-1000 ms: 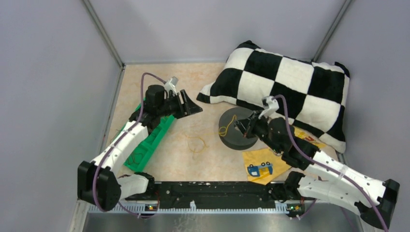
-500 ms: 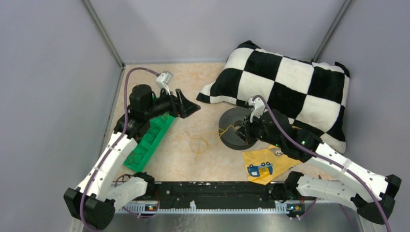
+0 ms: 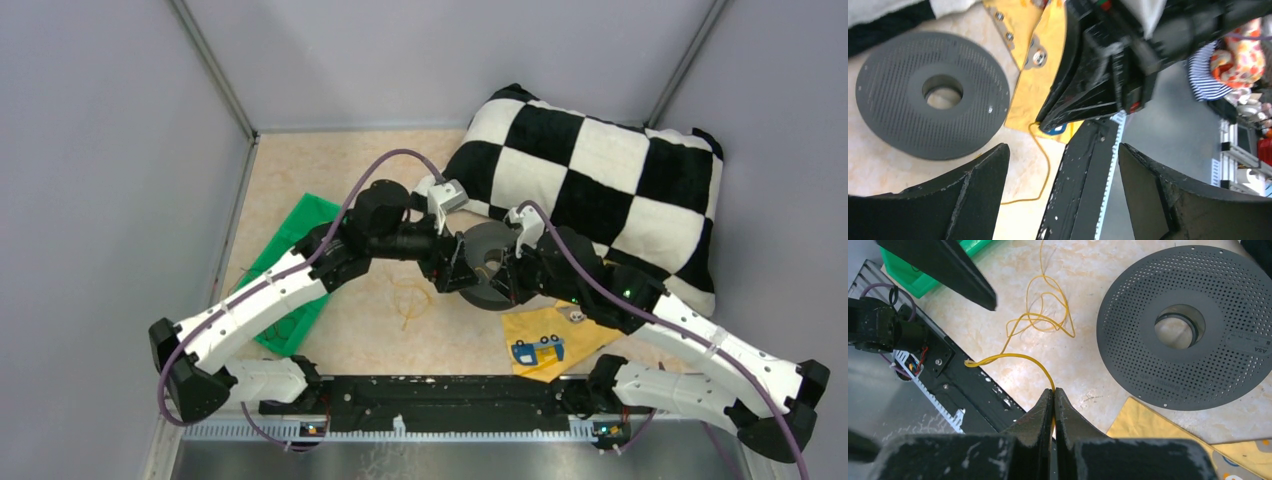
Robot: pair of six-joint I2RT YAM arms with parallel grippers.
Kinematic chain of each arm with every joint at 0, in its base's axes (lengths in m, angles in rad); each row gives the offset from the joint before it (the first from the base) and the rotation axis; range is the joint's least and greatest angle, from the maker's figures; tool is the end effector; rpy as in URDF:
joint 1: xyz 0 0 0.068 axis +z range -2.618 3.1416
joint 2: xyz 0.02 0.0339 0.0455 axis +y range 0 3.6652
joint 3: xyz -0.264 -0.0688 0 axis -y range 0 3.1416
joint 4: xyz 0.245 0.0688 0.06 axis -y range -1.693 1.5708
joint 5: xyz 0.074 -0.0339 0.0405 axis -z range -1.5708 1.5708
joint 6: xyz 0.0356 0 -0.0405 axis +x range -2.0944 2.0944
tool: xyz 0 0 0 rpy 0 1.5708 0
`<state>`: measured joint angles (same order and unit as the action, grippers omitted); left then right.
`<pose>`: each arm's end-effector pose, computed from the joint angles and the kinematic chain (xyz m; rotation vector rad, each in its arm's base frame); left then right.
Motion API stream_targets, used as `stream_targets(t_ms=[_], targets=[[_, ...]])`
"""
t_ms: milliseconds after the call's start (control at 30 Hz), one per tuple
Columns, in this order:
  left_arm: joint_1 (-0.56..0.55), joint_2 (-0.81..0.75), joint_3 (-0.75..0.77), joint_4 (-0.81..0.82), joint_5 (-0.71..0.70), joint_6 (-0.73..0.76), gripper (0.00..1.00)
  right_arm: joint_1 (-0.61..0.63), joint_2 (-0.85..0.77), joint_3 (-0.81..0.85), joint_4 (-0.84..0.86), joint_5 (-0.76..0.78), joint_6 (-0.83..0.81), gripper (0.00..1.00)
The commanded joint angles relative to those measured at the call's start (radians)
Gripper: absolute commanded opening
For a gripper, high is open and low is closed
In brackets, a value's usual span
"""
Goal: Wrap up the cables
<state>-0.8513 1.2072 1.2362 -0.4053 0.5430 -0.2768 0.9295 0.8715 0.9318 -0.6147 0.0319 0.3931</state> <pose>0.1617 -0.2125 0.3889 0.9642 1.8779 -1.2421 0.1111 0.1469 0.3325 -0.5686 2.1434 0.7306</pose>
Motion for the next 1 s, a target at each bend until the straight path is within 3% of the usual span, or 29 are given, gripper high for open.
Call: stream_targets(t_ms=[0,133,333,567,667,733,800,833,900,967], targets=[[-0.015,0.035,0.021,-0.054,-0.103,0.075,0.86,0.006,0.004,0.061,0.041,-0.002,-0.003,0.00],[-0.015,0.045,-0.008,-0.002,-0.099,0.072,0.80,0.006,0.012,0.064,0.053,-0.020,-0.004,0.00],[-0.016,0.089,-0.017,0.029,-0.069,0.045,0.63,0.006,0.005,0.064,0.054,-0.024,-0.002,0.00],[-0.017,0.102,-0.033,0.058,-0.049,0.031,0.31,0.005,-0.015,0.046,0.049,-0.014,0.000,0.00],[-0.017,0.105,-0.032,0.049,-0.058,0.030,0.00,0.006,-0.023,0.036,0.045,0.000,0.002,0.00],[-0.017,0.098,-0.032,0.029,-0.109,0.034,0.00,0.006,-0.028,0.036,0.031,0.037,0.026,0.00],[-0.016,0.075,-0.043,0.021,-0.185,0.034,0.00,0.006,-0.039,0.040,0.009,0.096,0.058,0.48],[-0.016,0.059,-0.053,0.025,-0.231,0.026,0.00,0.005,-0.050,0.039,-0.001,0.127,0.078,0.66],[-0.015,0.020,-0.074,0.038,-0.350,-0.010,0.00,0.006,-0.094,0.026,-0.004,0.226,0.126,0.84],[-0.015,-0.043,-0.112,0.077,-0.428,-0.031,0.00,0.004,-0.171,-0.016,0.021,0.317,0.186,0.86]])
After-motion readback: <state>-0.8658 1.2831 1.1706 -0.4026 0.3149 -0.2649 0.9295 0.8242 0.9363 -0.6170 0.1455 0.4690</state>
